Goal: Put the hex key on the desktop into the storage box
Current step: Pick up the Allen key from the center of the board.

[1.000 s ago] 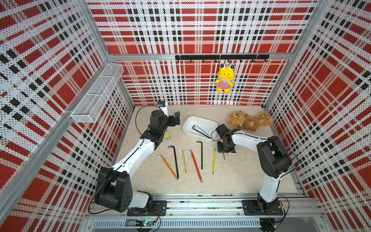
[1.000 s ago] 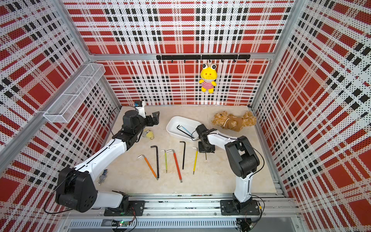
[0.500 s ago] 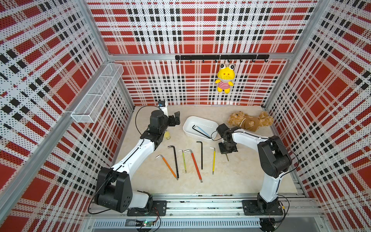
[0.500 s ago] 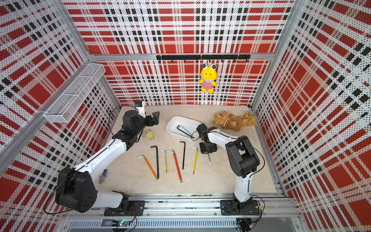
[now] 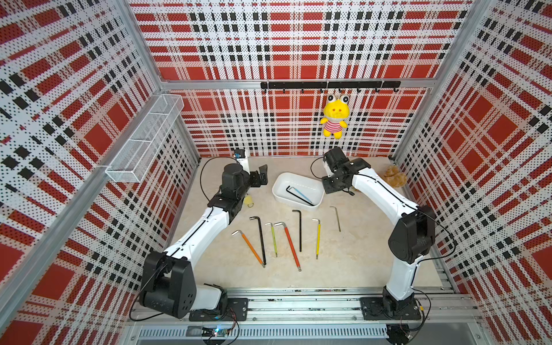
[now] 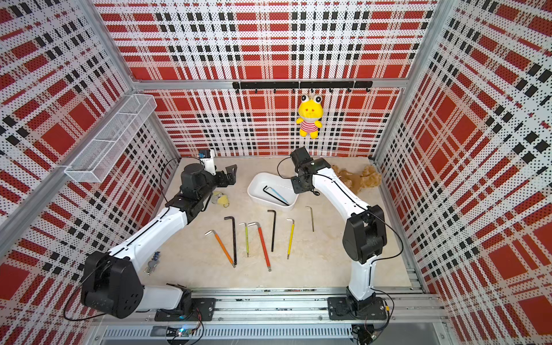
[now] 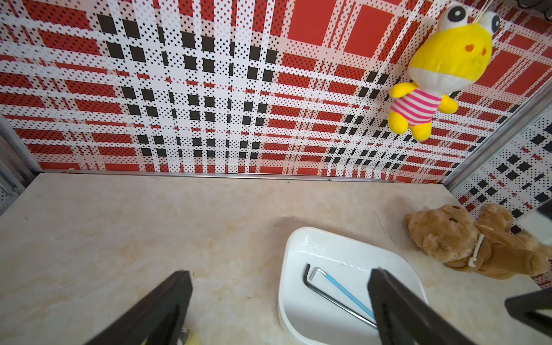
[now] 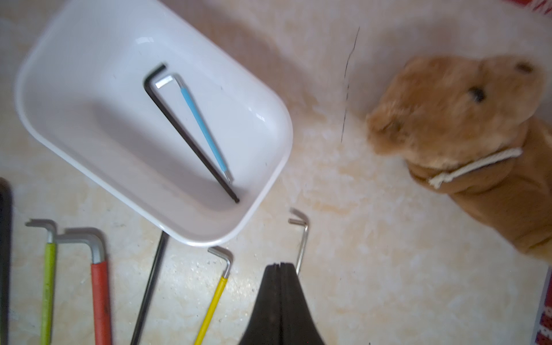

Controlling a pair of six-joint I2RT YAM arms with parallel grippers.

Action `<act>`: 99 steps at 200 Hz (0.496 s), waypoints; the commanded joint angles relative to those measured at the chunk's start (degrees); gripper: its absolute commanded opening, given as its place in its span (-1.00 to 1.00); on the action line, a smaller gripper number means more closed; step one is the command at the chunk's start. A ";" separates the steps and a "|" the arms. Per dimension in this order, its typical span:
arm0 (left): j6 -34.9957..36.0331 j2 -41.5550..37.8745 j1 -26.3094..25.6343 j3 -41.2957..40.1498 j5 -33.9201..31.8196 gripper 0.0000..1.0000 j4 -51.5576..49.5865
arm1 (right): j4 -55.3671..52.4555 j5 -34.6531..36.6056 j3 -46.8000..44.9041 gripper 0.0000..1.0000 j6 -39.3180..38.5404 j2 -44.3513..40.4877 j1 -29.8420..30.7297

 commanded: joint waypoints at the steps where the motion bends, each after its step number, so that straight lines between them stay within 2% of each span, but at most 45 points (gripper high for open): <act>1: 0.32 -1.59 0.35 1.03 -1.08 0.98 -0.05 | -7.23 1.65 2.72 -0.82 0.08 4.19 -0.79; 9: 0.41 -1.57 0.26 1.06 -1.25 0.98 -0.05 | -6.99 1.31 0.92 -0.39 0.74 4.03 -1.06; 22: 0.41 -1.41 0.32 1.19 -1.20 0.99 -0.13 | -4.55 0.79 -4.65 0.04 2.32 2.81 -1.89; 27: 0.48 -1.40 0.30 1.26 -1.24 0.99 -0.10 | -3.48 0.02 -6.97 0.14 2.93 2.23 -2.48; 52: 0.41 -0.79 0.35 1.58 -0.66 0.98 -0.05 | 1.49 -3.70 -16.98 0.18 5.83 -0.05 -5.65; 99: 0.06 0.01 0.32 1.72 0.34 0.99 0.13 | 5.15 -5.32 -23.40 0.07 7.71 1.72 -5.96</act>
